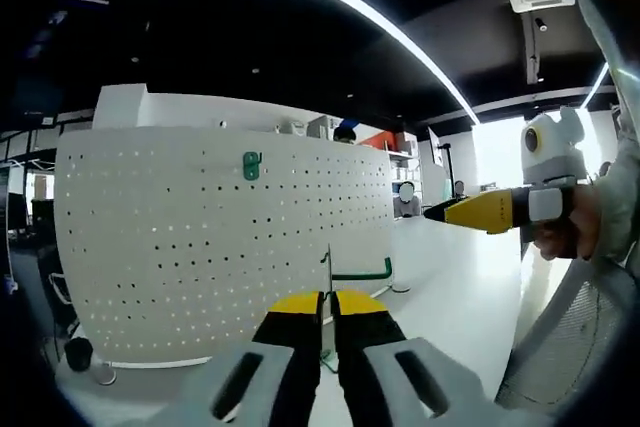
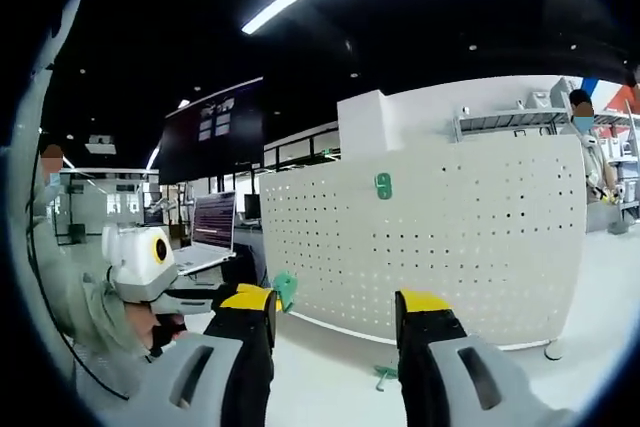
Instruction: Insert the hook assembly into the mounting plate slot until the hook locks in place.
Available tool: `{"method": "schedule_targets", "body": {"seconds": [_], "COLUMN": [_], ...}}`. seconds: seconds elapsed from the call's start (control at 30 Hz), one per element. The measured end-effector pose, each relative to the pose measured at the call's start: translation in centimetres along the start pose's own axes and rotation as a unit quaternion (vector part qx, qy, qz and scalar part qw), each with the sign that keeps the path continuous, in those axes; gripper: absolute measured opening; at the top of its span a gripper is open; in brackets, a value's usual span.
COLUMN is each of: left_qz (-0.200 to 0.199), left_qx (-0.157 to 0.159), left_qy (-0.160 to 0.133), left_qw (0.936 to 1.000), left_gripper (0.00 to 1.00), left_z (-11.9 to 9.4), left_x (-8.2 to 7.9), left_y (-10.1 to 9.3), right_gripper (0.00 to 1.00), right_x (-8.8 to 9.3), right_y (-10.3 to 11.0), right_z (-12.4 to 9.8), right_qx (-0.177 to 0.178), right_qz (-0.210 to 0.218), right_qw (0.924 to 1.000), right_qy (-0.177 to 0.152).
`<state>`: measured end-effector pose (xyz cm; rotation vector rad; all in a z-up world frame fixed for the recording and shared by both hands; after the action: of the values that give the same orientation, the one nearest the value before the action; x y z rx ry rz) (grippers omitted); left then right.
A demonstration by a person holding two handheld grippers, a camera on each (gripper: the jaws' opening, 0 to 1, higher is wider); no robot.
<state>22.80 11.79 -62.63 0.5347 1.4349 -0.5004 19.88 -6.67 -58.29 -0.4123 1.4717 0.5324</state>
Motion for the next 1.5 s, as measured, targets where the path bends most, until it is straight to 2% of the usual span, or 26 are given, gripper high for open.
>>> {"method": "schedule_targets", "body": {"seconds": [0.27, 0.33, 0.47, 0.5, 0.53, 0.7, 1.0, 1.5], "left_qz": [-0.006, -0.010, -0.010, -0.010, -0.009, -0.020, -0.024, -0.028], "left_qx": [0.006, 0.006, 0.012, 0.013, 0.012, 0.011, 0.017, 0.030], "left_qy": [-0.017, -0.024, -0.034, -0.035, -0.035, -0.045, -0.067, -0.086], "left_qw": [0.9998, 0.9996, 0.9993, 0.9993, 0.9993, 0.9987, 0.9973, 0.9955], "left_gripper": [0.03, 0.03, 0.04, 0.04, 0.03, 0.03, 0.03, 0.03], "left_z": [-0.1, -0.1, -0.2, -0.2, -0.2, -0.3, -0.4, -0.6], "left_x": [-0.5, -0.8, -1.2, -1.2, -1.2, -1.2, -1.6, -2.0], "left_y": [-0.3, -0.4, -0.6, -0.6, -0.6, -0.4, -0.5, -1.0], "right_gripper": [0.44, 0.42, 0.40, 0.40, 0.39, 0.38, 0.23, 0.12], "right_x": [-0.8, -0.9, -0.9, -0.9, -0.8, -0.6, -0.4, -0.3], "right_y": [0.6, 1.0, 1.5, 1.9, 2.0, 2.2, 2.9, 4.0], "right_z": [0.6, 0.7, 1.0, 1.1, 1.1, 1.5, 2.6, 3.9], "right_qx": [-0.010, -0.014, -0.030, -0.050, -0.053, -0.059, -0.077, -0.095], "right_qz": [0.009, -0.004, 0.003, 0.019, 0.039, 0.031, 0.048, 0.054], "right_qw": [0.9999, 0.9999, 0.9995, 0.9986, 0.9978, 0.9977, 0.9956, 0.9938], "right_qy": [-0.006, -0.003, 0.002, -0.001, 0.001, 0.013, 0.020, 0.021]}}
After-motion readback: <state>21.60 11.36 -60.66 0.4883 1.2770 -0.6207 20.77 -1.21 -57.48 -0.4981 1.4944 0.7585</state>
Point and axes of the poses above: the point that each gripper's makers call its tool centre point, and the gripper's own axes: z roughly forward along the fingers, y roughly to its left, x roughly out of its underside, the point moved 8 cm from there along -z, roughly backward along the fingers, and after that the axes turned 1 degree about -y, right-handed, at the moved point
